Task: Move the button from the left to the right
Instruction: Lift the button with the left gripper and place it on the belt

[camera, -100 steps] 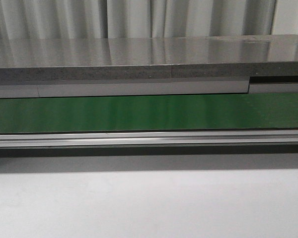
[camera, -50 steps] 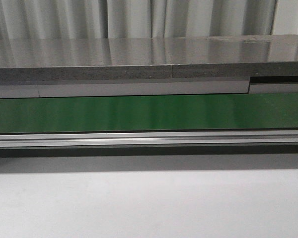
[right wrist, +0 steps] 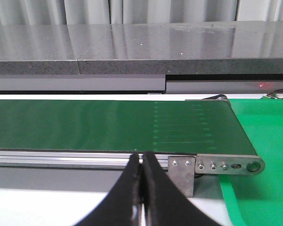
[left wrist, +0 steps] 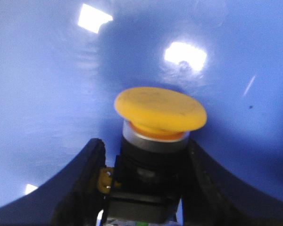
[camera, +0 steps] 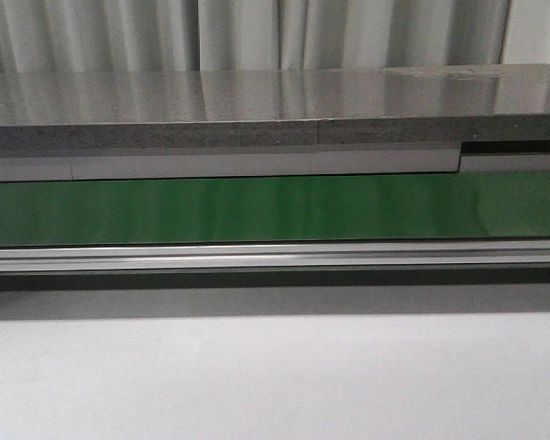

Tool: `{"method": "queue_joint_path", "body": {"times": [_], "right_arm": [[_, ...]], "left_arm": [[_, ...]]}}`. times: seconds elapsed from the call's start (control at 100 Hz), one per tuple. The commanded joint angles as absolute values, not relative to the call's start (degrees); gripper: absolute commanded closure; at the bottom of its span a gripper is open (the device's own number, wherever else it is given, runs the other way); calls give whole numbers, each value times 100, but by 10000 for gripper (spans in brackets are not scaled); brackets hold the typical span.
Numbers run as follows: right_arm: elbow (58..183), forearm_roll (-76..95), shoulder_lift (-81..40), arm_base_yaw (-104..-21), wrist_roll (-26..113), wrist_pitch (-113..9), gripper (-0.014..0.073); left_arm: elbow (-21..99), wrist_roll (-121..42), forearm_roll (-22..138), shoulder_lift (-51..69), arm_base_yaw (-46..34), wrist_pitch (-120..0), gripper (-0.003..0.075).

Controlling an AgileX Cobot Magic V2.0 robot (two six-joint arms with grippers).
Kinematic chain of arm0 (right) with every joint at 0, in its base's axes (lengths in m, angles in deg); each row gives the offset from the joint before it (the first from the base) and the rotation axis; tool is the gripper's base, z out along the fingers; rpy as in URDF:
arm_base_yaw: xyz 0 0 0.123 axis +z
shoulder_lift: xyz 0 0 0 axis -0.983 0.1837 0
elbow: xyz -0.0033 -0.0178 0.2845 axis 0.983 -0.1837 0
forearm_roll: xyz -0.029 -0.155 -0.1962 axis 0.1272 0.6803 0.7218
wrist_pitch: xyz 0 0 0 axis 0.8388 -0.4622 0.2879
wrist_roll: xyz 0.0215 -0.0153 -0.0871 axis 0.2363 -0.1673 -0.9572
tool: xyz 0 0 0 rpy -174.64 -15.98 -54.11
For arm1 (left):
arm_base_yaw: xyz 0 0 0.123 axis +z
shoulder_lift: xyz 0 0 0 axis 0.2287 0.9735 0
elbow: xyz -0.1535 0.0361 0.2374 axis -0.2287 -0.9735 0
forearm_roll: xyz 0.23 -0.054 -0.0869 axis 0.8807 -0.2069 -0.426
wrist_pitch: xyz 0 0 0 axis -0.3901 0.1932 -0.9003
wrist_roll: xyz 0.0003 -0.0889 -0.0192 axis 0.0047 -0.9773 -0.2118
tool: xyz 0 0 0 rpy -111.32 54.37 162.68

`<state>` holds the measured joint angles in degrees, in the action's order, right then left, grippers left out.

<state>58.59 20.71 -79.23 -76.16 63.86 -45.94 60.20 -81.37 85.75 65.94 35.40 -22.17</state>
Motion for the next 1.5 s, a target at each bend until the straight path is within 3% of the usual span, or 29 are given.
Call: {"method": "queue_joint_path", "body": {"times": [0.0, 0.3, 0.71, 1.01, 1.15, 1.4, 1.49], "right_arm": [[5946, 2086, -8007, -7627, 6368, -4132, 660], [5946, 2086, -8007, -7627, 6368, -4132, 660], [5946, 2086, -8007, -7627, 6368, -4132, 660], [5946, 2086, -8007, -7627, 6368, -4132, 660], [5946, 2086, -8007, -7627, 6368, -4132, 660], [5946, 2086, -8007, -7627, 6368, -4132, 660], [5946, 2086, -8007, -7627, 6368, -4132, 660]], "left_arm": [[6356, -8139, 8549, 5962, 3534, -2156, 741], [6700, -7360, 7428, 5386, 3452, -1586, 741], [6667, -7348, 7462, 5375, 2593, -1361, 740], [6667, -7348, 7476, 5623, 2384, -1294, 731], [6667, -7348, 7484, 5747, 2331, -1231, 612], [6667, -7348, 7484, 5756, 2318, -1191, 204], [6667, -7348, 7484, 5735, 2318, -1142, 156]]}}
